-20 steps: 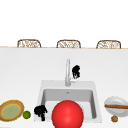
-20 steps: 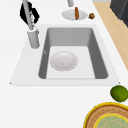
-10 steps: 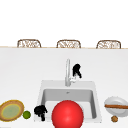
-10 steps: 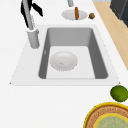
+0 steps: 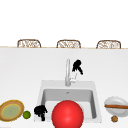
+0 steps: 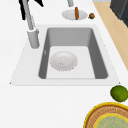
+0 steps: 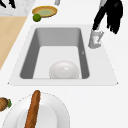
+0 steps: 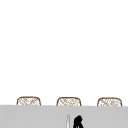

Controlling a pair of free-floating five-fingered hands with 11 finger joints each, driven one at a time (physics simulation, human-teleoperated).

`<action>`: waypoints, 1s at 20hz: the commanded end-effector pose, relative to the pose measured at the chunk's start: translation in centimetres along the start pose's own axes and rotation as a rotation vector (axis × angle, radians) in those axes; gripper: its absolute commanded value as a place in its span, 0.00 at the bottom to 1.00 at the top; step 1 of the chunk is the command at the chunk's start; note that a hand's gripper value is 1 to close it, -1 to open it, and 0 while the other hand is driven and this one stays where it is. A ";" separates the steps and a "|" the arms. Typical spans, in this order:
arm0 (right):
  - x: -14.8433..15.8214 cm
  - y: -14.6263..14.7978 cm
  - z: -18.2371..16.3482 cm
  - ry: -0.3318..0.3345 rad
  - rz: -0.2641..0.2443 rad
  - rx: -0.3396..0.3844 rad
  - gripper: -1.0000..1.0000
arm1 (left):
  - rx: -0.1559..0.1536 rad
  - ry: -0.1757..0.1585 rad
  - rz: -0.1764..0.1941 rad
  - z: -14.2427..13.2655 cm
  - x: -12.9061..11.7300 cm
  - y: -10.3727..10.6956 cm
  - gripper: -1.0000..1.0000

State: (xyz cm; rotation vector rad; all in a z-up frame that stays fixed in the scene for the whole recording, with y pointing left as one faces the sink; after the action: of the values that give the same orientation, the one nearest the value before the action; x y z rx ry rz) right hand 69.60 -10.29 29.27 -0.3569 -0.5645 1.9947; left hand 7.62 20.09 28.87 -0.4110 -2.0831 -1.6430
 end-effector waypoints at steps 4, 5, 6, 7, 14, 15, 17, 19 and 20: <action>-0.3 1.8 2.7 -0.005 -0.031 -0.069 0.00 | 0.000 0.000 0.000 0.0 0.0 0.0 0.50; -0.2 2.1 3.0 -0.004 -0.028 -0.071 0.00 | 0.000 0.000 0.000 0.0 0.0 0.0 0.50; -0.3 2.2 3.5 0.000 -0.027 -0.075 0.00 | 0.000 0.000 0.000 0.0 0.0 0.0 0.50; -0.3 2.3 3.9 0.003 -0.028 -0.077 0.00 | 0.000 0.000 0.000 0.0 0.0 0.0 0.50; -0.5 4.2 6.4 0.001 -0.017 -0.087 0.00 | 0.000 0.000 0.000 0.0 0.0 0.0 0.50; -0.4 4.5 6.8 -0.004 -0.008 -0.090 0.00 | 0.000 0.000 0.000 0.0 0.0 0.0 0.50; -0.2 5.3 7.2 -0.012 0.013 -0.089 0.00 | 0.000 0.000 0.000 0.0 0.0 0.0 0.50; 0.3 5.9 7.6 -0.019 0.030 -0.065 0.00 | 0.000 0.000 0.000 0.0 0.0 0.0 0.50; 0.5 6.1 7.7 -0.017 0.031 -0.059 0.00 | 0.000 0.000 0.000 0.0 0.0 0.0 0.50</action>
State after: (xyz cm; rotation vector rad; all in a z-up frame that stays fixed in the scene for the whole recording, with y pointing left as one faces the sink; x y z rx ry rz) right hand 62.40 -14.20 32.56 -0.3861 -0.6296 2.0170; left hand 7.62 20.09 28.87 -0.4110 -2.0831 -1.6430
